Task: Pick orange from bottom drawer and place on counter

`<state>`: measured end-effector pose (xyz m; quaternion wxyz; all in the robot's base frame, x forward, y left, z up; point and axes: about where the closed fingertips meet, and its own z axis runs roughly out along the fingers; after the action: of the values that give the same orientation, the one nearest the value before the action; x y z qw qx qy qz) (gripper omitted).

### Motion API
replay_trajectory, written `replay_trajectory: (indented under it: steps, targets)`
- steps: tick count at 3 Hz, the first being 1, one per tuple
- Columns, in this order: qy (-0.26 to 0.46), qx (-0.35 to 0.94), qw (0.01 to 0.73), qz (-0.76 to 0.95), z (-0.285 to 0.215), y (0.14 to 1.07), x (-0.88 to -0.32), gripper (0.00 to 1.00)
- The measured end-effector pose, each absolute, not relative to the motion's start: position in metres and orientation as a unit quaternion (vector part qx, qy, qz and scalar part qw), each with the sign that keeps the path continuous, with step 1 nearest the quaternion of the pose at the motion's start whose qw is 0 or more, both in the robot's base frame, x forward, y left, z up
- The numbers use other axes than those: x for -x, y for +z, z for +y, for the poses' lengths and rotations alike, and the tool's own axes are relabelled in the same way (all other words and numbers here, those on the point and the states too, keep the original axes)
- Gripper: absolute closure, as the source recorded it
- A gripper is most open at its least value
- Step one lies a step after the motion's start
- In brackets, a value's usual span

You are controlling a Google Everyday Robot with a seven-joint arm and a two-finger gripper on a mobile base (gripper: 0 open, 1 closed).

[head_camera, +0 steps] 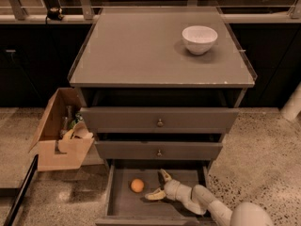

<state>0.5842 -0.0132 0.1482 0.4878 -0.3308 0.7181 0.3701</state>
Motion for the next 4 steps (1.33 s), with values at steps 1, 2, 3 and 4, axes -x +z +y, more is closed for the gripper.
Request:
replay_trajectory:
  steps: [1,2,3,4]
  targets:
    - [0.367,0.338,0.489,0.716,-0.005,0.146,-0.588,0.0]
    - [0.362,0.354,0.486,0.712,0.008,0.144,-0.594,0.0]
    - [0.359,0.361,0.486,0.711,0.015,0.141,-0.596,0.0]
    - [0.359,0.388,0.486,0.696,0.053,0.132,-0.598,0.0]
